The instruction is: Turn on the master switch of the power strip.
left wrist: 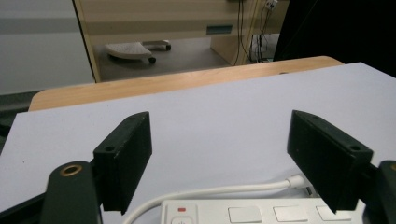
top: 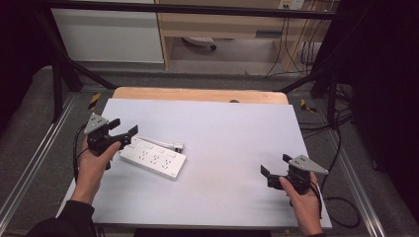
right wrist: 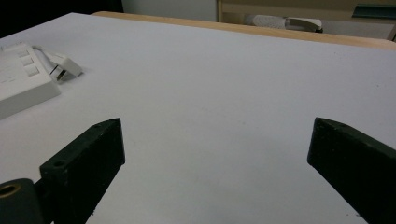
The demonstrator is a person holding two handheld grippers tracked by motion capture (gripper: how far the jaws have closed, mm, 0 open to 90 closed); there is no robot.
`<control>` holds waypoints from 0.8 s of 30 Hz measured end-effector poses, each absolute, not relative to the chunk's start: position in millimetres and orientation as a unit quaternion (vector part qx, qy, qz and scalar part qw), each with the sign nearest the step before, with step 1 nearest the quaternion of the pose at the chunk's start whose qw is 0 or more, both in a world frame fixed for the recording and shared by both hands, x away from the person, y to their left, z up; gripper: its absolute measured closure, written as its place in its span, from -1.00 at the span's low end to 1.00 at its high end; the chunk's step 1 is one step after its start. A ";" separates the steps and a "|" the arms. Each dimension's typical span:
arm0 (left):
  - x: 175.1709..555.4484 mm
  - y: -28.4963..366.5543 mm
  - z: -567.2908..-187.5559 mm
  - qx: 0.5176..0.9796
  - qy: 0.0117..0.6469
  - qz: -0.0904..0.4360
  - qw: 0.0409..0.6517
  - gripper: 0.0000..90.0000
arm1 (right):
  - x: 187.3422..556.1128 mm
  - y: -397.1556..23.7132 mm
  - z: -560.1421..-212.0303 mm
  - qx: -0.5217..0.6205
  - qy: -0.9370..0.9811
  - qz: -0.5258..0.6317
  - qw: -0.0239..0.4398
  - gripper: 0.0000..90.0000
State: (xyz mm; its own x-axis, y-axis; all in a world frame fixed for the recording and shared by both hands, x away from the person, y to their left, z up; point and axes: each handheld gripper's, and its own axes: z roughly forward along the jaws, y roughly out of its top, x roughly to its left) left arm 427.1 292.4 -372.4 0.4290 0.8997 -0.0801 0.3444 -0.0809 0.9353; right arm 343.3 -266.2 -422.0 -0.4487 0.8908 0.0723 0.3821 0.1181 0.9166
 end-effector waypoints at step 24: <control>435.4 291.9 -394.0 0.700 0.480 0.259 0.461 -0.62 | 343.8 -265.5 -422.9 0.456 0.704 0.480 0.258 -0.91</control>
